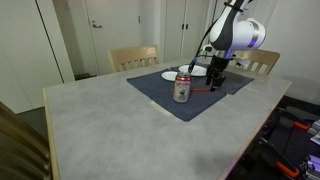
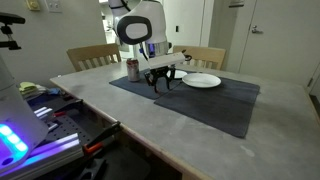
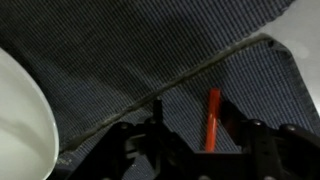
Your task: Pick up the drinking straw from the table and put it in the can drink
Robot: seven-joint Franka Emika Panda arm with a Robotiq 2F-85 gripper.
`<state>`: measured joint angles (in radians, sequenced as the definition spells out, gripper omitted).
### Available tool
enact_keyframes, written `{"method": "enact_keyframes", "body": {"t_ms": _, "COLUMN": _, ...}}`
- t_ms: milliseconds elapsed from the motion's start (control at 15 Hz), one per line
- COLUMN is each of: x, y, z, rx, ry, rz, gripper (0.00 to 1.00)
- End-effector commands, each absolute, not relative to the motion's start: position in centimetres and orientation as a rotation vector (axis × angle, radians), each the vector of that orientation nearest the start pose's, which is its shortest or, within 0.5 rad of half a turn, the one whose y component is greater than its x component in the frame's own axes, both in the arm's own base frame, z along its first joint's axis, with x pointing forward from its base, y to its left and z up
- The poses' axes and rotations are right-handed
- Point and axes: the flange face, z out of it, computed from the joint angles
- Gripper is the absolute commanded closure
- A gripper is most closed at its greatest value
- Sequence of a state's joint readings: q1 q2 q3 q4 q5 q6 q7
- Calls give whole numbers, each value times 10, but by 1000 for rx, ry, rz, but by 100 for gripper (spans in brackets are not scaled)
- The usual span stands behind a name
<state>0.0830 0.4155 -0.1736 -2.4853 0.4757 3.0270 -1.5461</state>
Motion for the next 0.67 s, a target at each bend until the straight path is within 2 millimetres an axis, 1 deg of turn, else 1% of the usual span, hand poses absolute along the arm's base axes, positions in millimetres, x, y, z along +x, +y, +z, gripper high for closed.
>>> {"method": "enact_keyframes", "body": {"t_ms": 0, "x": 462, "y": -87, "z": 136, "rx": -2813, "ry": -1587, "rz": -149, "gripper": 53}}
{"method": "enact_keyframes", "body": {"t_ms": 67, "x": 463, "y": -86, "z": 137, "rx": -2813, "ry": -1587, "rz": -149, "gripper": 50}}
{"method": "enact_keyframes", "body": {"t_ms": 133, "x": 463, "y": -86, "z": 137, "rx": -2814, "ry": -1588, "rz": -151, "gripper": 53}}
{"method": "enact_keyframes", "body": {"t_ms": 200, "x": 463, "y": -86, "z": 139, "rx": -2815, "ry": -1586, "rz": -152, "gripper": 64}}
{"method": "enact_keyframes", "body": {"t_ms": 467, "x": 465, "y": -87, "z": 142, "rx": -2820, "ry": -1597, "rz": -151, "gripper": 93}}
{"method": "enact_keyframes", "body": {"t_ms": 533, "x": 465, "y": -88, "z": 142, "rx": -2823, "ry": -1600, "rz": -147, "gripper": 100}}
{"method": "enact_keyframes", "body": {"t_ms": 600, "x": 464, "y": -89, "z": 142, "rx": -2827, "ry": -1601, "rz": -137, "gripper": 100}}
